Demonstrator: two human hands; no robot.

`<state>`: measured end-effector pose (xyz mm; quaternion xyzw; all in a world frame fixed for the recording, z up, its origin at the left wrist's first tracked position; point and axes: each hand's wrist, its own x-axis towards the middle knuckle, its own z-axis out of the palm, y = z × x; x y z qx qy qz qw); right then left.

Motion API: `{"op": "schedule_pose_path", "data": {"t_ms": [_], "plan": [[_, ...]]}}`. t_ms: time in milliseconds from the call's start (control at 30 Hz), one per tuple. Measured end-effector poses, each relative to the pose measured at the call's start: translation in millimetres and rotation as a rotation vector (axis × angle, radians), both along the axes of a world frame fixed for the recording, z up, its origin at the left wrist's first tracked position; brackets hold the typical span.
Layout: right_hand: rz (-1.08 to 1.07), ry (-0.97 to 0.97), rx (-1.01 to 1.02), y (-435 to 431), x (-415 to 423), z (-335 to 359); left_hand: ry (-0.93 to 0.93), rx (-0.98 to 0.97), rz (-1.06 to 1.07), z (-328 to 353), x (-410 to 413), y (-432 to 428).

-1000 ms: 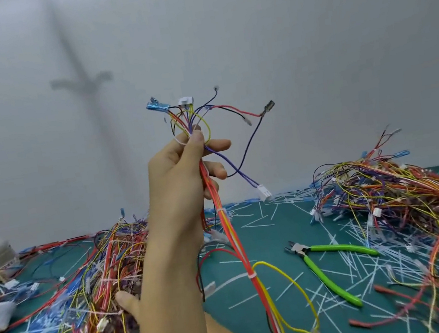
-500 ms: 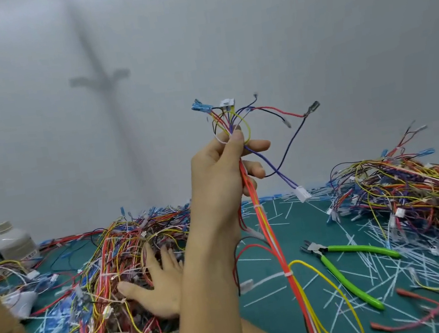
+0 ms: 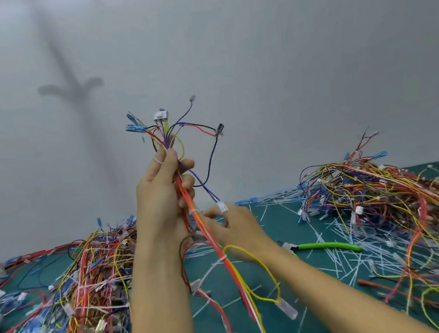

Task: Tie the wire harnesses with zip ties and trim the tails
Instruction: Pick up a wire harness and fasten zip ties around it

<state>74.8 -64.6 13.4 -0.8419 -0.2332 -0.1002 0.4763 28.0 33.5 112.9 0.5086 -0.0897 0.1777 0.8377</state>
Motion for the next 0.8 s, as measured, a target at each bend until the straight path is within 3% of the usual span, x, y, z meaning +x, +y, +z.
{"op": "schedule_pose_path", "data": {"t_ms": [100, 233, 300, 400, 533, 700, 800], "plan": [[0.115, 0.182, 0.371, -26.1, -12.2, 23.0, -0.002, 0.035, 0.068, -7.4, 6.0, -7.1], [0.246, 0.377, 0.619, -47.7, -30.2, 47.7, 0.023, 0.153, 0.001, -15.8, 10.4, -18.6], [0.102, 0.396, 0.578, -55.9, -30.7, 52.0, 0.033, 0.236, -0.021, -18.3, 11.1, -19.8], [-0.111, 0.249, 0.440, -63.2, -29.1, 52.1, 0.031, 0.412, -0.012, -22.4, 11.0, -27.7], [-0.021, 0.117, 0.453, -70.6, -28.6, 53.4, 0.000, 0.478, 0.041, -28.4, 11.5, -47.0], [-0.193, -0.026, 0.400, -77.6, -21.6, 47.8, -0.022, 0.490, 0.003, -33.5, 9.3, -59.1], [-0.202, -0.013, 0.444, -83.1, -22.1, 50.6, -0.015, 0.521, -0.049, -31.2, 7.0, -59.5]]}}
